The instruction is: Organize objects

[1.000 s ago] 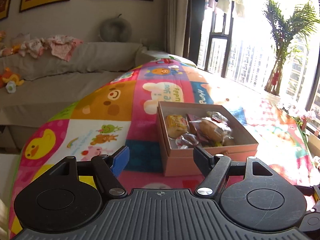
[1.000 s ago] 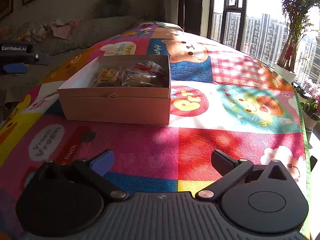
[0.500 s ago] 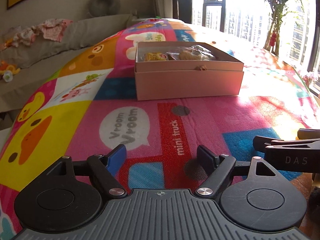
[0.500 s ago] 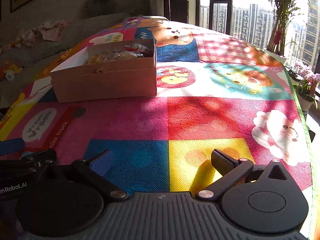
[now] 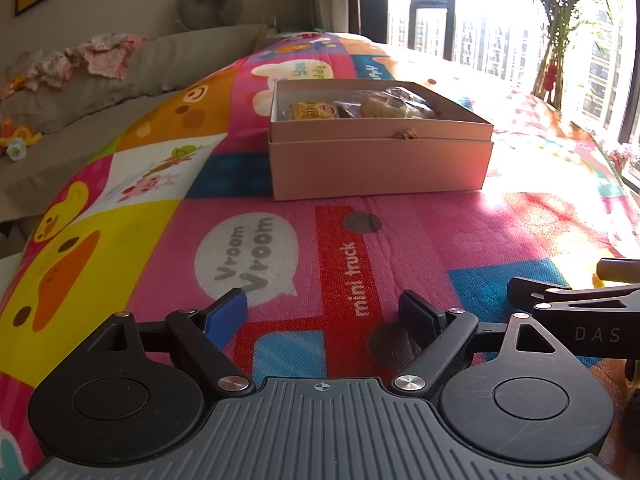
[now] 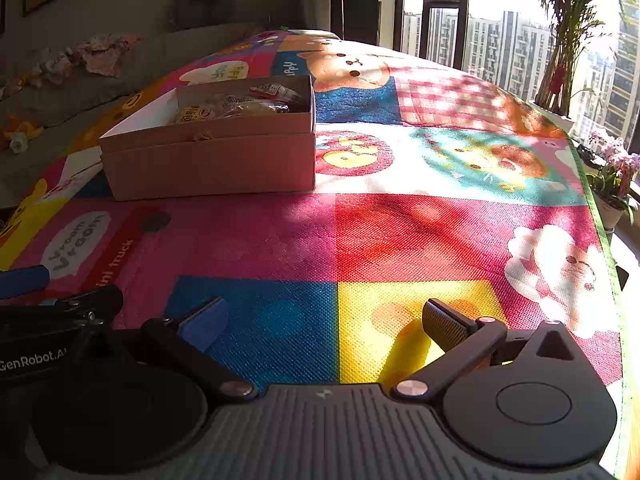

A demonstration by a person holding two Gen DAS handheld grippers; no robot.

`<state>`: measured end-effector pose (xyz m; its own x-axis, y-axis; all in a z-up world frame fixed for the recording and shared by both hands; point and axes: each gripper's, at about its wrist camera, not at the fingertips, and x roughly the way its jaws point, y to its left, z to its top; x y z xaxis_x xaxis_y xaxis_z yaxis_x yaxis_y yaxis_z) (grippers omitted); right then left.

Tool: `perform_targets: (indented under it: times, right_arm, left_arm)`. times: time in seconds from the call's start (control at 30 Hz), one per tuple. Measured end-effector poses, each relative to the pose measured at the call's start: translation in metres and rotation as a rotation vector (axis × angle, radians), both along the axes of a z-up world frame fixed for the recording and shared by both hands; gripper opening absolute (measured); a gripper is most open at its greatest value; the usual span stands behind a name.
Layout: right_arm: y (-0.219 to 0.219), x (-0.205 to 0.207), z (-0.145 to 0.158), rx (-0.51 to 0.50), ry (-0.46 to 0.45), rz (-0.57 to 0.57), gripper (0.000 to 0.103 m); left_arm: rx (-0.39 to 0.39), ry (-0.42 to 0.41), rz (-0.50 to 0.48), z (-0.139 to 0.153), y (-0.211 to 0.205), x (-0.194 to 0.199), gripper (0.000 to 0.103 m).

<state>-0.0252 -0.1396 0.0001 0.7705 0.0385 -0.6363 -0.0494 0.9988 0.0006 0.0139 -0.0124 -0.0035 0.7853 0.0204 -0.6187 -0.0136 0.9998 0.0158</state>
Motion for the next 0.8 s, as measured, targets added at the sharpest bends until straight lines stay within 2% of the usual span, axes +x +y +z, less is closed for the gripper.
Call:
perform_targets:
  times: [0.8]
  right_arm:
    - [-0.004, -0.012, 0.000, 0.007, -0.009, 0.048, 0.103]
  left_arm:
    - [-0.002, 0.001, 0.004, 0.001, 0.000, -0.001, 0.088]
